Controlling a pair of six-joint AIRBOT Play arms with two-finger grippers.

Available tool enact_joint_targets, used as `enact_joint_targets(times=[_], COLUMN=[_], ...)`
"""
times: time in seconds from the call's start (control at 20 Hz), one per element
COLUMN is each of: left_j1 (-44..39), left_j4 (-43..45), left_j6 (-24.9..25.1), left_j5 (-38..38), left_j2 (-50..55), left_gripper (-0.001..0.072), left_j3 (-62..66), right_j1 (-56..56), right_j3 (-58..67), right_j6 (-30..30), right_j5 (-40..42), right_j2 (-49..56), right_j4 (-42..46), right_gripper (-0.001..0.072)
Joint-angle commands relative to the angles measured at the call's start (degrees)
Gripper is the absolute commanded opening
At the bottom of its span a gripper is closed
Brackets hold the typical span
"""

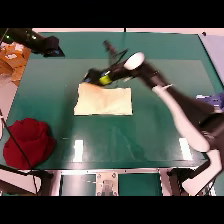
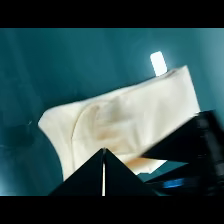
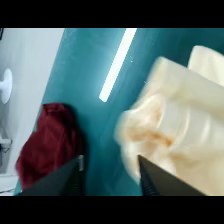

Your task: Fold the shirts.

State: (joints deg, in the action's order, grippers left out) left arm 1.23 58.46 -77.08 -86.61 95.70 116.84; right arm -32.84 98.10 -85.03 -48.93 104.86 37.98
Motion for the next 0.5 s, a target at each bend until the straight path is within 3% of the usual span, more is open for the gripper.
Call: enact_joint_targets(times=[0.0, 0.25, 0.45], left_j1=[1.01, 1.01, 1.01], left_j4=[0.50, 2.19, 2.25], left_j6=[2.67, 2.60, 2.56], left_j5=[-1.68, -0.57, 0.66], left_j2=[-0.57, -0.57, -0.57], left_gripper=[0.0028, 0.0028, 0.0027], left_j3=[-1.62, -1.62, -1.62], right_j1=[-6.73, 8.13, 24.83], right_j3=[0.02, 0.04, -0.83], right_j6=[-1.99, -1.95, -1.99], right_j5=[12.31, -3.08, -19.21], right_j2=[7.23, 0.70, -4.28], right_j4=[-1.09, 0.44, 7.63], right_gripper=[0.0475, 0.0473, 0.0472])
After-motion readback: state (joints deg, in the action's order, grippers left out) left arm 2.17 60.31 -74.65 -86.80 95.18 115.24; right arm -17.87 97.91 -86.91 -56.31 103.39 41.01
